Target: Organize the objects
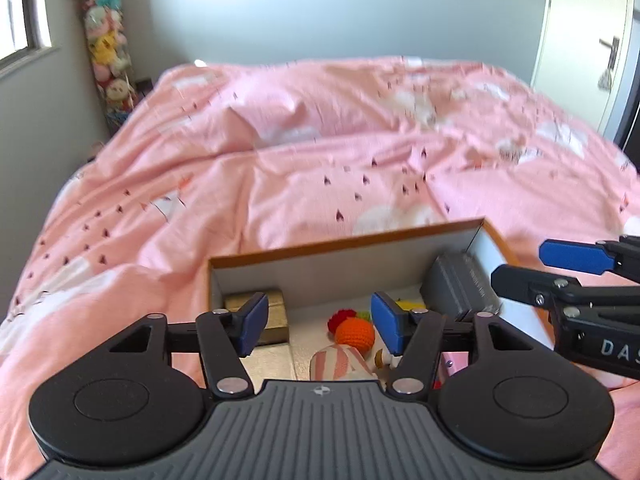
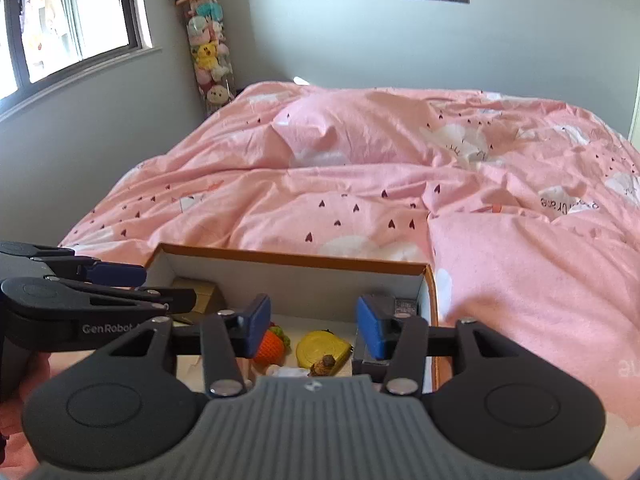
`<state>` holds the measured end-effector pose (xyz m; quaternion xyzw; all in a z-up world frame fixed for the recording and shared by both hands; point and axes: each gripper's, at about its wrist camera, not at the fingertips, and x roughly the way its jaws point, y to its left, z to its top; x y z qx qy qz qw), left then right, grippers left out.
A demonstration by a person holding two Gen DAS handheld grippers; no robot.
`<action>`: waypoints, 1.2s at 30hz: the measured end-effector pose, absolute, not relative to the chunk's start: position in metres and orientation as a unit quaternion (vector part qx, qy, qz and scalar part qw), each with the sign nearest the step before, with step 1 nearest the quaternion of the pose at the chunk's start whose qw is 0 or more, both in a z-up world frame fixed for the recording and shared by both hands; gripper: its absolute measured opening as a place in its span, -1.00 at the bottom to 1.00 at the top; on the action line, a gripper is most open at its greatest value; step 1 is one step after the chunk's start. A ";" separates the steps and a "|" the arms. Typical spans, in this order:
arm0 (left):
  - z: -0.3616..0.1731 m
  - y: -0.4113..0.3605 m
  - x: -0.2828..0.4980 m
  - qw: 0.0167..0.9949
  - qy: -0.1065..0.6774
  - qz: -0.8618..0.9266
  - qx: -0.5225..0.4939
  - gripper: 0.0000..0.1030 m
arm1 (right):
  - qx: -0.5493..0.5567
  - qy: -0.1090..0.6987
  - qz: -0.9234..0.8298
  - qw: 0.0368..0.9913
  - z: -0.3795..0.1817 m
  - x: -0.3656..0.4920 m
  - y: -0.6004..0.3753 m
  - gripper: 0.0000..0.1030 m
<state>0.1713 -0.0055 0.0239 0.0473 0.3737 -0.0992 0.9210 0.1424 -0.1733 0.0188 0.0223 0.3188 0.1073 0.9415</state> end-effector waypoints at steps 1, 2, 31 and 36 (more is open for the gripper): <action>0.031 -0.003 0.162 0.927 0.359 -0.098 0.041 0.36 | 0.024 0.306 0.109 0.946 0.025 0.132 -0.173 0.25; 0.037 -0.002 0.151 0.933 0.345 -0.094 0.036 0.38 | 0.025 0.294 0.111 0.949 0.031 0.121 -0.174 0.30; -0.006 0.019 0.031 0.933 0.356 -0.018 0.057 0.80 | 0.040 0.295 0.072 0.952 -0.003 -0.007 -0.153 0.89; -0.021 0.015 0.029 0.920 0.385 -0.041 0.057 0.80 | 0.051 0.318 0.054 0.945 -0.014 -0.003 -0.156 0.89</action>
